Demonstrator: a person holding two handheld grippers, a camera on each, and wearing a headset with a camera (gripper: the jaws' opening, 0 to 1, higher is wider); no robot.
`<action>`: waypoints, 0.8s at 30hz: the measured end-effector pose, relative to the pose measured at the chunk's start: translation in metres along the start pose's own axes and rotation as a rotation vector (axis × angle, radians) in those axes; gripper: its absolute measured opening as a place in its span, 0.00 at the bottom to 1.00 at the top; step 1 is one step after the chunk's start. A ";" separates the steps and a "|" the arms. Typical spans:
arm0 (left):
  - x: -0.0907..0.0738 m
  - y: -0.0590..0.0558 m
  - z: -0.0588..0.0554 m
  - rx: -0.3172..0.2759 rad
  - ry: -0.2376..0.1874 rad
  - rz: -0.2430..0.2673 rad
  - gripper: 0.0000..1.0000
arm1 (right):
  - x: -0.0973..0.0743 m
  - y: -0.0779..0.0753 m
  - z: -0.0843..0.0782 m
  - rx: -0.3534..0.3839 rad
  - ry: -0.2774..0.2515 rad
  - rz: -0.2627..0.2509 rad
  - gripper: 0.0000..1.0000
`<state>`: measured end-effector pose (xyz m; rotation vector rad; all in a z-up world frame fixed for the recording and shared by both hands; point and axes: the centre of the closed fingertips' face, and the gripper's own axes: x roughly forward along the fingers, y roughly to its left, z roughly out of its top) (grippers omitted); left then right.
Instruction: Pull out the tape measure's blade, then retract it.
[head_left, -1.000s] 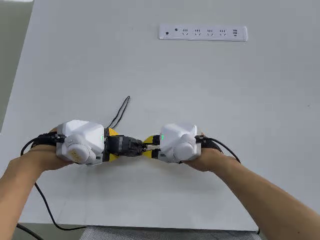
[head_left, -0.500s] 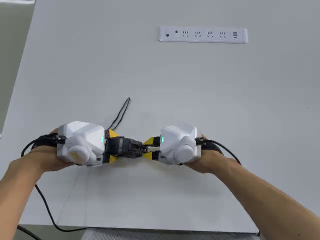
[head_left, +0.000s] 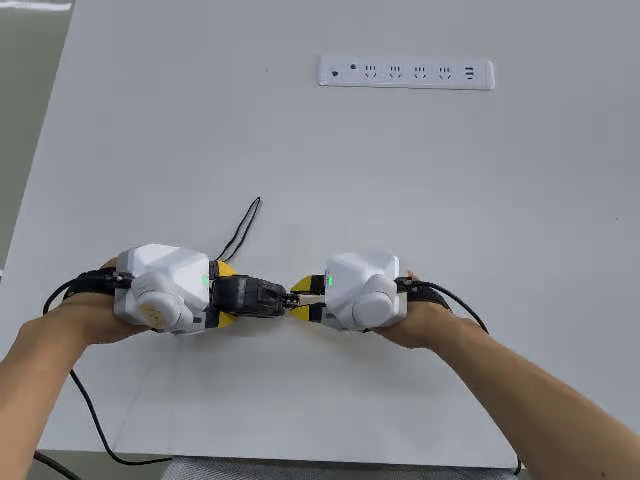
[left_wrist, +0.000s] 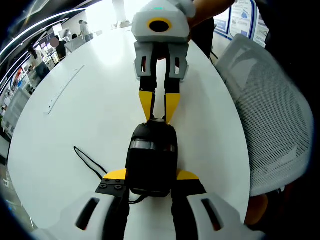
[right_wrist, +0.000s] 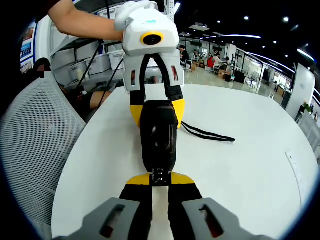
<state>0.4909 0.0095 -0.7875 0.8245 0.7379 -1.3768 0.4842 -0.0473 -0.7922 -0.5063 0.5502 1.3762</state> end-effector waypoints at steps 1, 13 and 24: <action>0.000 0.000 0.000 0.000 0.000 0.000 0.28 | 0.000 0.000 0.000 0.000 0.000 0.000 0.08; 0.000 0.002 0.000 0.005 0.003 0.002 0.28 | -0.005 -0.001 -0.003 -0.006 0.002 0.002 0.08; 0.000 0.002 -0.001 0.009 0.005 0.001 0.28 | -0.008 -0.001 -0.005 -0.012 0.006 0.001 0.08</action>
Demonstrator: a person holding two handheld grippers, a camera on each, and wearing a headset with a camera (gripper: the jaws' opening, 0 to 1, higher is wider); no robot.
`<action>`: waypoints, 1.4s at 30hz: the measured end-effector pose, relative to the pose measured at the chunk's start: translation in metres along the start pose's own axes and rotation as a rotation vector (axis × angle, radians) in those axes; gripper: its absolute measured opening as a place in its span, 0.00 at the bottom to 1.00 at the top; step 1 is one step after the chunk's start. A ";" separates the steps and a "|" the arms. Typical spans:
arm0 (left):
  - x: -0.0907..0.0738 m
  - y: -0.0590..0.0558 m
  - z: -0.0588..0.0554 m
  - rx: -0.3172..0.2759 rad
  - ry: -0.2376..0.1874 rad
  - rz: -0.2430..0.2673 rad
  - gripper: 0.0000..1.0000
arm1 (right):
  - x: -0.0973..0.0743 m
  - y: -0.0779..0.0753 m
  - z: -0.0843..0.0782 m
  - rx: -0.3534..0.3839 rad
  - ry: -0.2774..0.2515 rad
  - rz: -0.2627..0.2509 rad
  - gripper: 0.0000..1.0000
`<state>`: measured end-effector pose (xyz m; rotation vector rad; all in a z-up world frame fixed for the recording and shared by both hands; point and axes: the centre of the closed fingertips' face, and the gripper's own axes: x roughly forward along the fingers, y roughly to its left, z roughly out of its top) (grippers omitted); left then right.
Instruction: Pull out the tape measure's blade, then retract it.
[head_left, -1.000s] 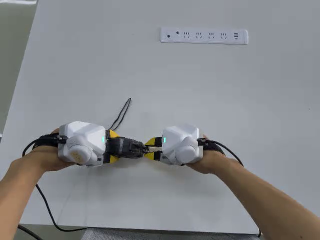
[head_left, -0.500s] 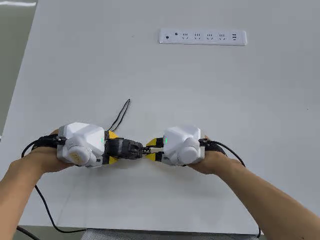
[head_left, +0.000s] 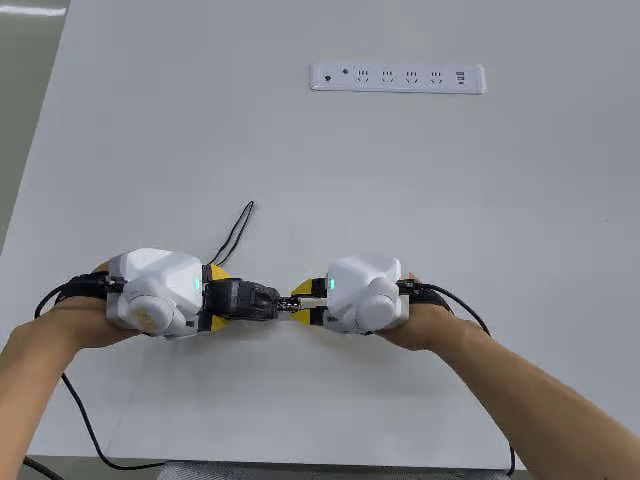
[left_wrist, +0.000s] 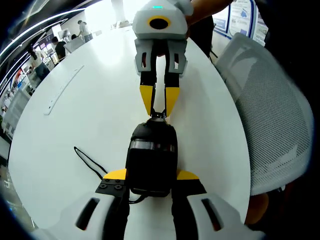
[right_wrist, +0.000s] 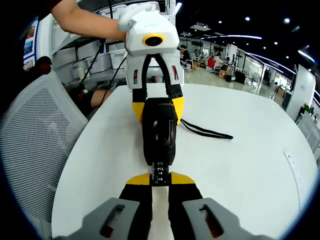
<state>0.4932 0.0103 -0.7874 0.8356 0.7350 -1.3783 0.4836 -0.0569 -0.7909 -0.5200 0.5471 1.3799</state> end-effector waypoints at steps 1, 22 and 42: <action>0.000 0.000 0.000 -0.001 0.000 0.000 0.28 | 0.000 0.000 0.000 -0.001 0.000 0.000 0.08; 0.000 -0.001 0.000 -0.005 0.003 -0.005 0.28 | -0.010 0.001 -0.008 -0.009 0.007 -0.001 0.08; 0.001 -0.001 0.001 -0.006 0.003 -0.005 0.28 | -0.017 0.000 -0.015 -0.009 0.014 -0.001 0.08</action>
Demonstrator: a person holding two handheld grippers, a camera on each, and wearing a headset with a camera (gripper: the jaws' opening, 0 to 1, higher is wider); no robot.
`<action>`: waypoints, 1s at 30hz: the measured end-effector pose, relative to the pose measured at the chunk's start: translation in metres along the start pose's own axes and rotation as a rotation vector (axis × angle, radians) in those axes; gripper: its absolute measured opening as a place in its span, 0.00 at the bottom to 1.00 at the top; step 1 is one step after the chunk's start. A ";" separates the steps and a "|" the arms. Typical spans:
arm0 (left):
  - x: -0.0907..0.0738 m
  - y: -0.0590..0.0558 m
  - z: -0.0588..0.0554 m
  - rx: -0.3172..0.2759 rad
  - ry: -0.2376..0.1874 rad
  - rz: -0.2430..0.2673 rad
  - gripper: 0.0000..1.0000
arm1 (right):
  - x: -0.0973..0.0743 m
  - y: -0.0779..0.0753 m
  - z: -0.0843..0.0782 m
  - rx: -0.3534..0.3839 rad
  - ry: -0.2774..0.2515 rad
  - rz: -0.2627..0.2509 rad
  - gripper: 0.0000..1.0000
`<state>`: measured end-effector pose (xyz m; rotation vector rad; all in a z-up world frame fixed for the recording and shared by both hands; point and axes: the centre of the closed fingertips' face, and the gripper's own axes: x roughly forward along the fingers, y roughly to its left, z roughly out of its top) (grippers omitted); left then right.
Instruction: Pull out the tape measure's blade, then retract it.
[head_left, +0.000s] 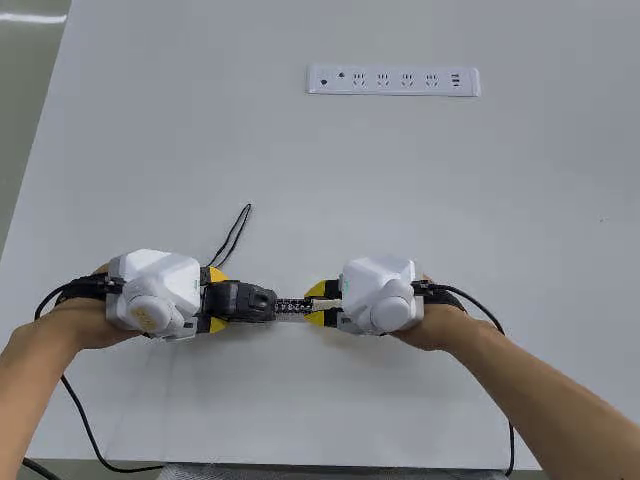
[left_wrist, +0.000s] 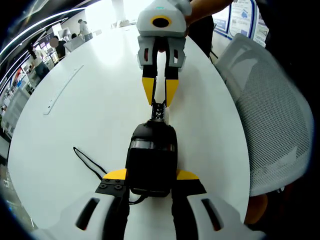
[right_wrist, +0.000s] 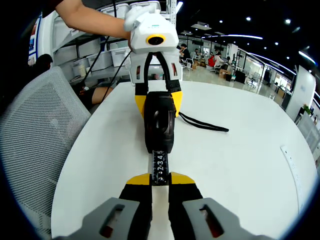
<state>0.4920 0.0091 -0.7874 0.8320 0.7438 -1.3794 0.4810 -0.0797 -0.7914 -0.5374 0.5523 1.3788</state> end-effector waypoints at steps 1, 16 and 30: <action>0.000 0.000 0.000 0.000 0.000 0.000 0.28 | 0.000 0.000 0.000 0.000 0.000 0.000 0.08; 0.000 0.000 0.000 -0.001 0.001 0.001 0.28 | -0.007 -0.001 -0.006 -0.008 0.008 0.000 0.08; 0.000 0.000 0.001 -0.006 -0.004 -0.005 0.28 | -0.011 -0.002 -0.010 -0.013 0.013 -0.001 0.08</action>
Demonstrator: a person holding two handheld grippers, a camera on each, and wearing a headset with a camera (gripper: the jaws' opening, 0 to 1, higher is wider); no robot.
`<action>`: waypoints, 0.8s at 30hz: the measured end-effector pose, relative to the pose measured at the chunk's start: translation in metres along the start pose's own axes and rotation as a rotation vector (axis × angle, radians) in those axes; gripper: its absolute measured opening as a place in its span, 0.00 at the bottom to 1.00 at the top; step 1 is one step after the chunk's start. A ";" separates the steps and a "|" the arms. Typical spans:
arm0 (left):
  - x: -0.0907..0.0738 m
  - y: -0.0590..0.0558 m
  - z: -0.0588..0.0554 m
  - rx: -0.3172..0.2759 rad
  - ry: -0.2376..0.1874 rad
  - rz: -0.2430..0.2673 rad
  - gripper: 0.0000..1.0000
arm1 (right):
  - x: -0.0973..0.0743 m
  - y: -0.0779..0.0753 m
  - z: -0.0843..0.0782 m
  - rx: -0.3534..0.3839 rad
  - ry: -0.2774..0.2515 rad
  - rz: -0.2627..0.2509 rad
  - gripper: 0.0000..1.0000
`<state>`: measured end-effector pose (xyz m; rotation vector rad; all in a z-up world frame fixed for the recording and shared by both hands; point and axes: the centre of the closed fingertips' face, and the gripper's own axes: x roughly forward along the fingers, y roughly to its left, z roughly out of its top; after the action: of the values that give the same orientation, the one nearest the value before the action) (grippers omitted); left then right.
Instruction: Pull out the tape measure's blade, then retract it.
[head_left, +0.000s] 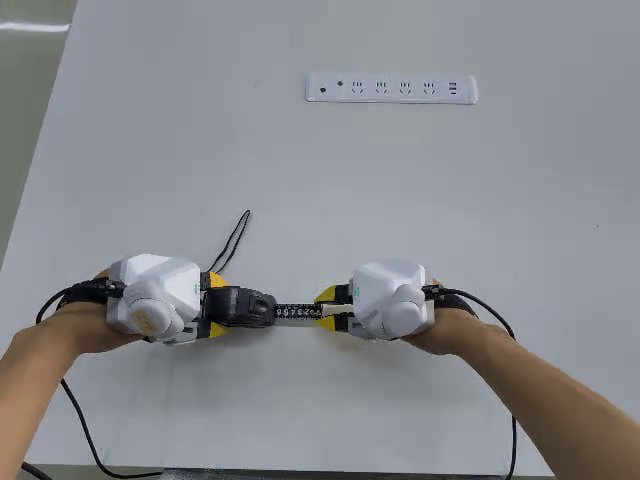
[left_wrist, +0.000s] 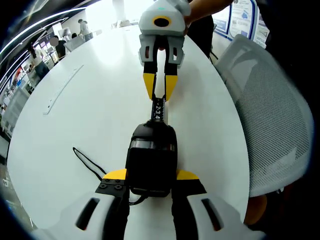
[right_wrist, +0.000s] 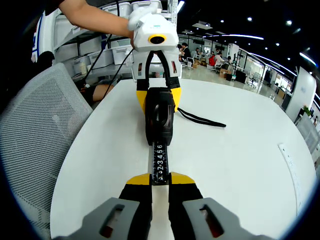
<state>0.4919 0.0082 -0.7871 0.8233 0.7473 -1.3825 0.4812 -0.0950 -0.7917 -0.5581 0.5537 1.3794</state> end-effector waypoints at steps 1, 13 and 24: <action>0.000 0.000 0.000 0.000 0.000 0.000 0.28 | 0.000 0.000 0.000 0.001 0.000 0.000 0.08; 0.000 0.000 0.000 0.001 0.003 -0.002 0.28 | -0.005 0.000 -0.005 -0.003 0.006 0.002 0.08; 0.001 0.000 0.000 -0.001 0.007 -0.003 0.28 | -0.009 -0.001 -0.009 -0.004 0.011 0.000 0.09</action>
<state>0.4920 0.0079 -0.7877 0.8276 0.7547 -1.3822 0.4808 -0.1070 -0.7925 -0.5688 0.5601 1.3786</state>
